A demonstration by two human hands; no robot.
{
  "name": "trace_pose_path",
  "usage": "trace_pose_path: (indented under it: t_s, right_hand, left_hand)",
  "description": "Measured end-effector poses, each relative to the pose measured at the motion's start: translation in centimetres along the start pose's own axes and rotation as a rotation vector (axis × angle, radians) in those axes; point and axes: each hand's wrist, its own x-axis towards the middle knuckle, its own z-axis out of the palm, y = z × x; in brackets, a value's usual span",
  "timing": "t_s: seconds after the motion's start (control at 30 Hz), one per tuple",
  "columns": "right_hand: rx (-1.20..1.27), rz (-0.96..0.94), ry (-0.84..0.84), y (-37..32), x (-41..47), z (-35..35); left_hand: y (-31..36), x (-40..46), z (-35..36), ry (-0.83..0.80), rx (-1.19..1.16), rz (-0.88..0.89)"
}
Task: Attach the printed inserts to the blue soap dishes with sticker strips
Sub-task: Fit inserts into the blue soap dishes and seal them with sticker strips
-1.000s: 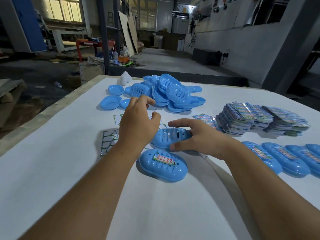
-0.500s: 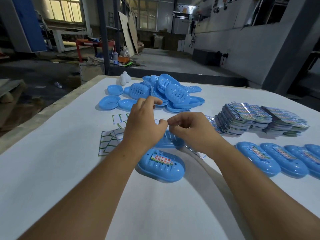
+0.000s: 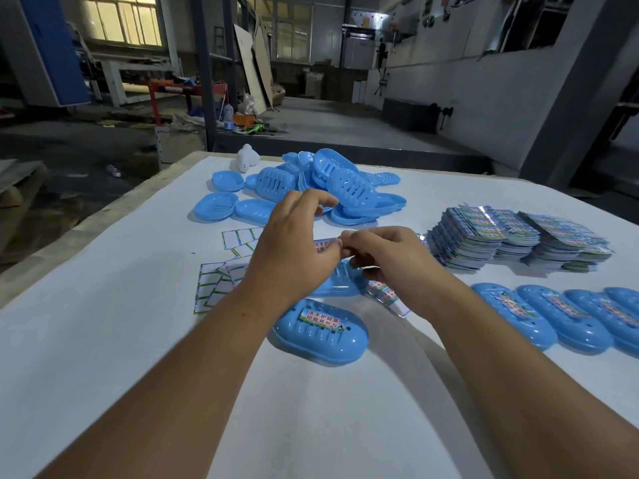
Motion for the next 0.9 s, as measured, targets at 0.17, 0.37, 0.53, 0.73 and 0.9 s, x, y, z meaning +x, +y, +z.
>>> trace_pose_path:
  t_s: [0.17, 0.37, 0.53, 0.73, 0.9]
  right_hand:
    - [0.046, 0.053, -0.017, -0.2, -0.2, 0.0]
    - [0.056, 0.077, 0.12, -0.1, 0.1, 0.2]
    - [0.087, 0.057, 0.177, 0.1, 0.4, -0.4]
    - [0.158, 0.081, 0.153, 0.2, 0.6, -0.8]
    - [0.183, 0.107, 0.149, 0.3, 0.7, -0.7]
  left_hand:
    - [0.0, 0.1, -0.1, -0.012, 0.014, 0.013]
    - [0.2, 0.0, 0.0, -0.036, 0.012, 0.009]
    - [-0.1, 0.4, -0.3, 0.008, -0.102, -0.27]
    - [-0.5, 0.9, -0.5, -0.058, -0.316, -0.531]
    - [-0.4, 1.1, -0.6, -0.084, -0.432, -0.596]
